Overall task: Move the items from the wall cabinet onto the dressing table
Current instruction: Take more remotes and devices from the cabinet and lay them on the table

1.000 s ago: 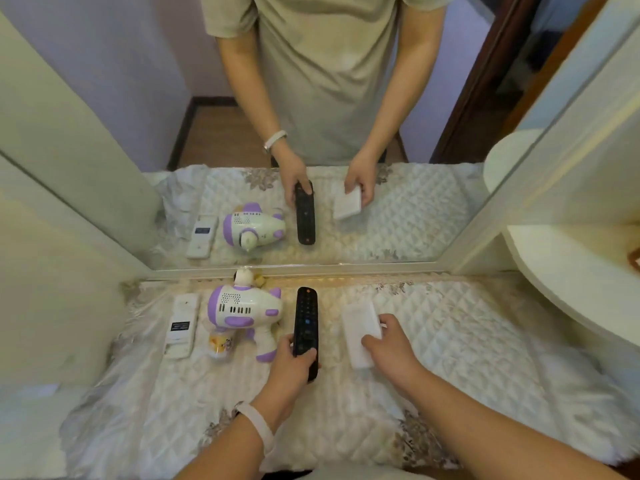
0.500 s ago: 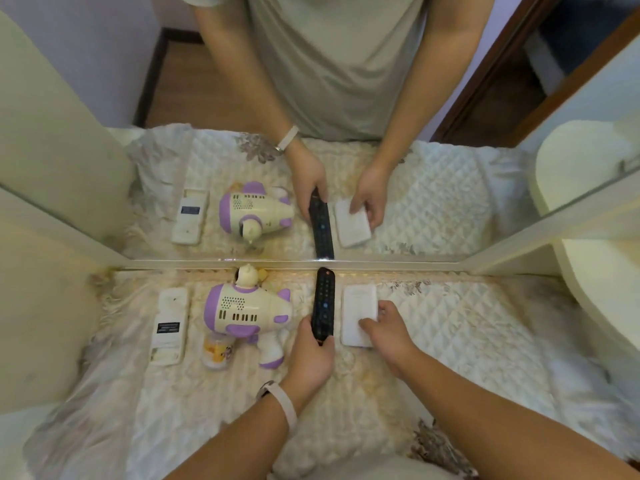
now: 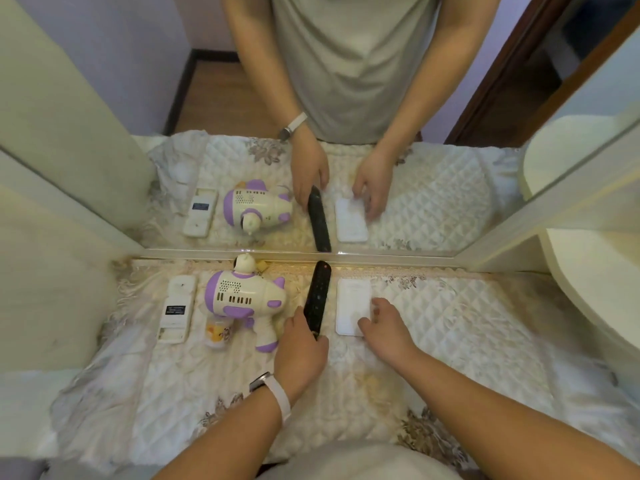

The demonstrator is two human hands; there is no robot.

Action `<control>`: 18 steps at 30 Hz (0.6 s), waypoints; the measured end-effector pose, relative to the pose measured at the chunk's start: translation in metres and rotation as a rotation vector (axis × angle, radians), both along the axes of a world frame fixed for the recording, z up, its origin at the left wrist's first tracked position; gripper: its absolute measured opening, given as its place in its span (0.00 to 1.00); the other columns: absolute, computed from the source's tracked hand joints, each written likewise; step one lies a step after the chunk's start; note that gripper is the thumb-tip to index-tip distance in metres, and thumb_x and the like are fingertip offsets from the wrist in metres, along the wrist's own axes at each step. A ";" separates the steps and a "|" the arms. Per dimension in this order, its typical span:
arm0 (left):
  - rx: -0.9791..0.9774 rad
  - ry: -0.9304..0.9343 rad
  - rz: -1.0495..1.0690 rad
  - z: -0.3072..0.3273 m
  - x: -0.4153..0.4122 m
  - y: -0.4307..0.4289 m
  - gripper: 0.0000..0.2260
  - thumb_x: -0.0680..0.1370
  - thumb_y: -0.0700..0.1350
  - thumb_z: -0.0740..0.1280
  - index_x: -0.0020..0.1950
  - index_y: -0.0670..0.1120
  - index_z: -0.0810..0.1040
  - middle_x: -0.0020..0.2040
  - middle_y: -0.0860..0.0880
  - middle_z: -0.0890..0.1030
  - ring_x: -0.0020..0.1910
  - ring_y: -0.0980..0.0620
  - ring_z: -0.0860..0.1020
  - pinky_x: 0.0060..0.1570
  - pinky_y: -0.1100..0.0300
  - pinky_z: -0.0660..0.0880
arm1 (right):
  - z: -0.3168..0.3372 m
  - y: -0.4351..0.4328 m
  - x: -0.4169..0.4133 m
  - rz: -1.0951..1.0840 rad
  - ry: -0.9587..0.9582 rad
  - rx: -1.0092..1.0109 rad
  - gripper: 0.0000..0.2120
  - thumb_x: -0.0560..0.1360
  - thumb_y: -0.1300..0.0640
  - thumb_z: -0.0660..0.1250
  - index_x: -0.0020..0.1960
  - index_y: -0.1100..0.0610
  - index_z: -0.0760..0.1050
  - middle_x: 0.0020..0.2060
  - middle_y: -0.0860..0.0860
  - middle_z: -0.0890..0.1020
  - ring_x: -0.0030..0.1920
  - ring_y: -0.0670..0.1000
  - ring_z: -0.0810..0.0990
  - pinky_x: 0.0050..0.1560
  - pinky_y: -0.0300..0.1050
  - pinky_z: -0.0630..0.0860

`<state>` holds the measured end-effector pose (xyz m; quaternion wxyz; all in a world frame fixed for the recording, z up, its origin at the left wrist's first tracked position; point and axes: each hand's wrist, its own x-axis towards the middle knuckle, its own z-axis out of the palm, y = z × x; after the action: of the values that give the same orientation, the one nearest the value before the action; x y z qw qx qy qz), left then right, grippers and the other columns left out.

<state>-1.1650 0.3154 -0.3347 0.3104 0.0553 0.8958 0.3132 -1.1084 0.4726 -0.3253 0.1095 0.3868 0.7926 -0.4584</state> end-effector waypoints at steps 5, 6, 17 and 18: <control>-0.027 0.098 0.008 0.014 0.017 -0.007 0.20 0.72 0.48 0.65 0.64 0.48 0.71 0.54 0.47 0.74 0.51 0.47 0.76 0.48 0.52 0.76 | 0.012 0.008 0.021 0.174 -0.024 0.106 0.27 0.78 0.52 0.61 0.75 0.56 0.61 0.70 0.54 0.68 0.66 0.53 0.71 0.62 0.48 0.71; -0.018 0.132 0.022 0.018 0.023 -0.008 0.20 0.72 0.48 0.65 0.64 0.47 0.72 0.54 0.48 0.75 0.52 0.48 0.75 0.50 0.52 0.76 | 0.016 0.010 0.027 0.228 -0.017 0.160 0.27 0.78 0.50 0.60 0.75 0.55 0.60 0.70 0.53 0.67 0.67 0.53 0.70 0.63 0.50 0.71; -0.102 0.586 -0.006 0.065 0.101 -0.039 0.20 0.76 0.48 0.64 0.67 0.48 0.75 0.66 0.49 0.75 0.65 0.48 0.72 0.64 0.52 0.69 | 0.048 0.011 0.057 0.819 0.279 0.554 0.24 0.77 0.48 0.58 0.72 0.55 0.65 0.66 0.51 0.71 0.64 0.55 0.70 0.57 0.49 0.72; -0.138 0.628 -0.014 0.070 0.109 -0.044 0.20 0.75 0.49 0.63 0.67 0.48 0.75 0.65 0.49 0.76 0.64 0.48 0.73 0.63 0.50 0.69 | 0.049 0.009 0.059 0.867 0.316 0.573 0.24 0.77 0.48 0.58 0.71 0.55 0.67 0.65 0.52 0.72 0.64 0.56 0.71 0.56 0.50 0.72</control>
<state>-1.0556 0.2714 -0.2647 0.0239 0.1344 0.9666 0.2169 -1.0495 0.4816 -0.2766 0.0581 -0.0350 0.9796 -0.1894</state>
